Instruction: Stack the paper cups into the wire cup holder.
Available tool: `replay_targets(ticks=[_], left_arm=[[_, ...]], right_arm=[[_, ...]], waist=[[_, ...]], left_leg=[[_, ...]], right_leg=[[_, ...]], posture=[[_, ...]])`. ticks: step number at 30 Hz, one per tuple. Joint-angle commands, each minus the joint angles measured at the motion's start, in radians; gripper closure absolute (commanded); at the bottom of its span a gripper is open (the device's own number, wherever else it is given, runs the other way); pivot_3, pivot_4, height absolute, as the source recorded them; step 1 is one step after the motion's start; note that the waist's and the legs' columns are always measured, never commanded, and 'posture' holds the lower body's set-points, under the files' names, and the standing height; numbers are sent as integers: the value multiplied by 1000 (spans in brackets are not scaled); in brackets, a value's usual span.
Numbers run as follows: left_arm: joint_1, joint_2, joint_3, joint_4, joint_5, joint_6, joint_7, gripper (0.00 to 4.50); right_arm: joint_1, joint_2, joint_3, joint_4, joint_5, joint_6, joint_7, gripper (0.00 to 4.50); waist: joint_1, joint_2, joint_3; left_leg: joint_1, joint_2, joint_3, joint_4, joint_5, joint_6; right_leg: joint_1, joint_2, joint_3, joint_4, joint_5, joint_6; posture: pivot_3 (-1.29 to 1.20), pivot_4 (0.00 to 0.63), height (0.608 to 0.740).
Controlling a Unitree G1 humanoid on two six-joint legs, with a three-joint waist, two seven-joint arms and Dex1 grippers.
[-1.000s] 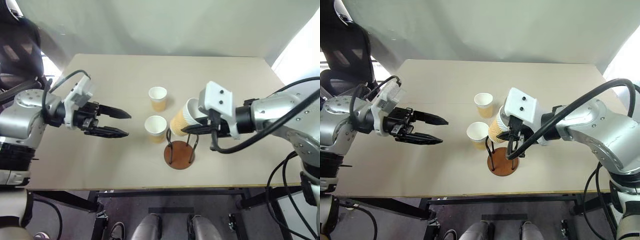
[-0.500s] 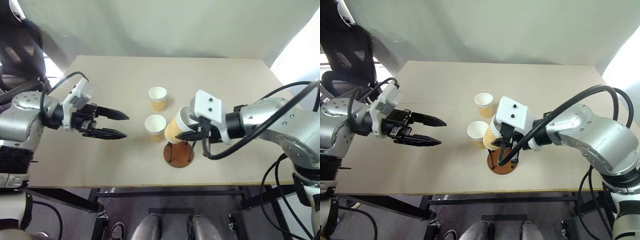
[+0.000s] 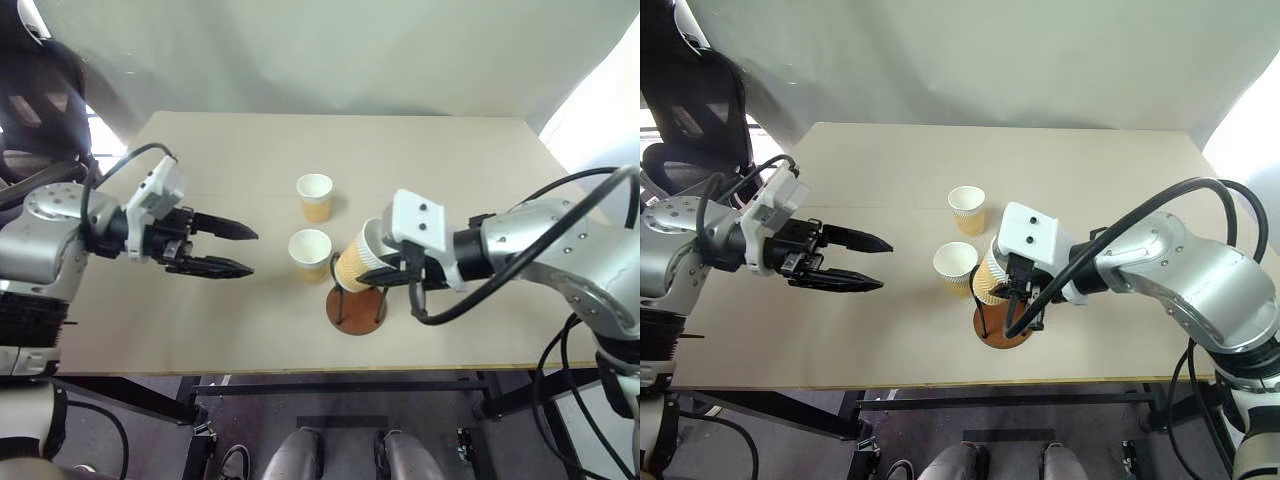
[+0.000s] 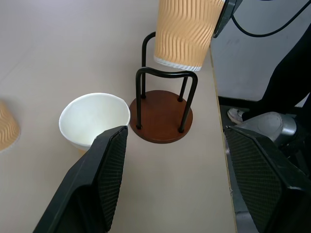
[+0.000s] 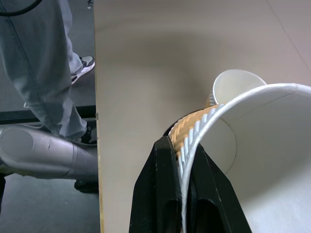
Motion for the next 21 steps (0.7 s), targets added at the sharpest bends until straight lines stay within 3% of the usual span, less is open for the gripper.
replay_targets(ticks=[1, 21], left_arm=[[-8, 1, 41, -21, -1, 6, -32, 1076], [1, -3, 57, -37, 3, 21, -28, 1076]], right_arm=[[-24, -8, -6, -5, -15, -34, 18, 4446], [-6, -3, 71, 47, -125, -121, 58, 4446]], waist=[[0, 0, 0], [0, 0, 0]], left_leg=[[0, 0, 0, 0, 0, 0], [0, 0, 0, -1, 0, 0]], right_leg=[[0, 0, 0, 0, 0, 0], [0, 0, 0, 0, 0, 0]], posture=[[0, 150, 740], [0, 150, 740]])
